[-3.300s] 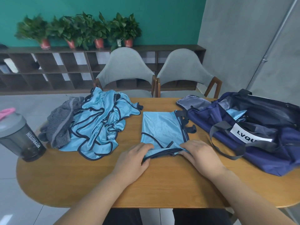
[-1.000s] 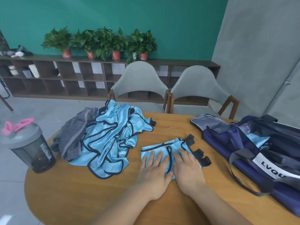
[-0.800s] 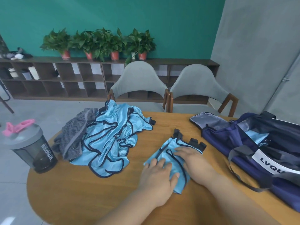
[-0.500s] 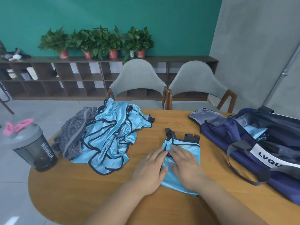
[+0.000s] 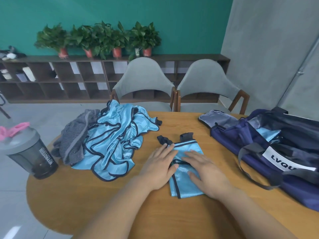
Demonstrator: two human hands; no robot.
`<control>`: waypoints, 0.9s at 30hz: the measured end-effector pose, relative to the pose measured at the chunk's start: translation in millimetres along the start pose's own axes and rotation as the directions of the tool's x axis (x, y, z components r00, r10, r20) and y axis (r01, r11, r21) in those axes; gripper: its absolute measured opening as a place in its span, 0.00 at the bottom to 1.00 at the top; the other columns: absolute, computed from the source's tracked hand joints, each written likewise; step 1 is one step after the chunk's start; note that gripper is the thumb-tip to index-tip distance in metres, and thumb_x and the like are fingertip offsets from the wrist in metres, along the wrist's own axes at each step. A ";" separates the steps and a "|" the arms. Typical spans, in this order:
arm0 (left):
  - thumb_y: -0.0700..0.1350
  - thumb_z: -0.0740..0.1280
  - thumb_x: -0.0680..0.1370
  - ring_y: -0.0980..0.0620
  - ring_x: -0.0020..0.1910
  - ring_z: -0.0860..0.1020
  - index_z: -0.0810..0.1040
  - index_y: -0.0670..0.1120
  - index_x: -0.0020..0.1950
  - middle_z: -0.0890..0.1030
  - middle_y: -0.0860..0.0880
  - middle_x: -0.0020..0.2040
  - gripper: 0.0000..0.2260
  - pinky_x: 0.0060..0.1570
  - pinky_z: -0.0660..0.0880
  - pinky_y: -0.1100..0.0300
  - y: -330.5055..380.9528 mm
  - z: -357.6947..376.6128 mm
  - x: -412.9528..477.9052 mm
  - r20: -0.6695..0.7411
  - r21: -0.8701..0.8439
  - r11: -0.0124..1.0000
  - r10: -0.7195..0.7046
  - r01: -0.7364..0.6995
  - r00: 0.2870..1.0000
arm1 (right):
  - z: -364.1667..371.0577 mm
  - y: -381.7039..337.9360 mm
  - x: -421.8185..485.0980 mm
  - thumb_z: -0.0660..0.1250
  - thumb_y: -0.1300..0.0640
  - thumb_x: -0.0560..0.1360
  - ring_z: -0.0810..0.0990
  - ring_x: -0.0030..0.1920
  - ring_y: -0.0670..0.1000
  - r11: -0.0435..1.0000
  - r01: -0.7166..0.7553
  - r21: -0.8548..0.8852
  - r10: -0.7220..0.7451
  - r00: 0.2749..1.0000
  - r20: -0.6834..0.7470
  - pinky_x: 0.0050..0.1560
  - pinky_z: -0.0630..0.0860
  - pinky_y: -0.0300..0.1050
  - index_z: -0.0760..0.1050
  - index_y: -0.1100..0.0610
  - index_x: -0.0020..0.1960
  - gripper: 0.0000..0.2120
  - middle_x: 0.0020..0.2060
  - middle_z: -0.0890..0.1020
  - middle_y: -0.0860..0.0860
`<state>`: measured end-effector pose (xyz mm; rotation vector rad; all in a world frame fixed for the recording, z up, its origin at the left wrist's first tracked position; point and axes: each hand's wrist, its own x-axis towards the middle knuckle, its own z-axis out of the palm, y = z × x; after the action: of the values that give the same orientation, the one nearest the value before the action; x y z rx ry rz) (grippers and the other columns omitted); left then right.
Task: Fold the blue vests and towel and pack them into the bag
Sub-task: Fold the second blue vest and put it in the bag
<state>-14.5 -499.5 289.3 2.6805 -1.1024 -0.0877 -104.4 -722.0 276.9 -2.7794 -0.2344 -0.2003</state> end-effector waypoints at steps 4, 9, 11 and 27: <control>0.67 0.44 0.85 0.52 0.82 0.32 0.38 0.55 0.86 0.28 0.58 0.82 0.33 0.82 0.37 0.49 -11.1 9.4 8.2 0.152 0.109 0.994 -0.046 0.030 0.987 | 6.5 3.2 -16.9 0.44 0.34 0.85 0.33 0.81 0.41 0.978 -0.056 -0.200 0.086 0.986 0.145 0.83 0.41 0.50 0.43 0.39 0.84 0.30 0.83 0.38 0.39; 0.59 0.49 0.88 0.54 0.83 0.34 0.43 0.56 0.86 0.32 0.61 0.83 0.29 0.83 0.42 0.47 -10.4 8.9 10.5 0.086 -0.012 0.998 -0.054 0.055 0.995 | 7.4 6.1 -17.3 0.47 0.33 0.84 0.42 0.82 0.38 0.998 -0.063 -0.022 0.063 0.998 0.018 0.83 0.50 0.52 0.54 0.40 0.84 0.29 0.84 0.51 0.39; 0.55 0.54 0.88 0.55 0.84 0.38 0.53 0.54 0.86 0.40 0.62 0.85 0.26 0.83 0.47 0.49 -7.8 9.1 0.3 -0.096 -0.115 0.993 -0.039 0.028 0.995 | 2.8 12.5 -25.0 0.54 0.34 0.84 0.51 0.82 0.38 0.991 -0.016 0.134 0.022 0.999 -0.044 0.82 0.56 0.52 0.63 0.40 0.81 0.27 0.82 0.59 0.38; 0.62 0.65 0.84 0.63 0.66 0.77 0.83 0.55 0.58 0.82 0.62 0.61 0.14 0.61 0.79 0.54 -8.4 19.3 -63.3 -0.333 -0.172 0.967 0.122 -0.187 0.935 | 0.4 25.6 -53.1 0.66 0.44 0.82 0.56 0.81 0.40 0.992 0.084 0.093 -0.079 0.995 -0.060 0.79 0.64 0.52 0.74 0.39 0.74 0.20 0.79 0.63 0.35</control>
<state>-56.7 -453.2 266.2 2.3146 -1.1272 0.2448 -151.4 -752.9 259.3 -2.6681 -0.3352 -0.2792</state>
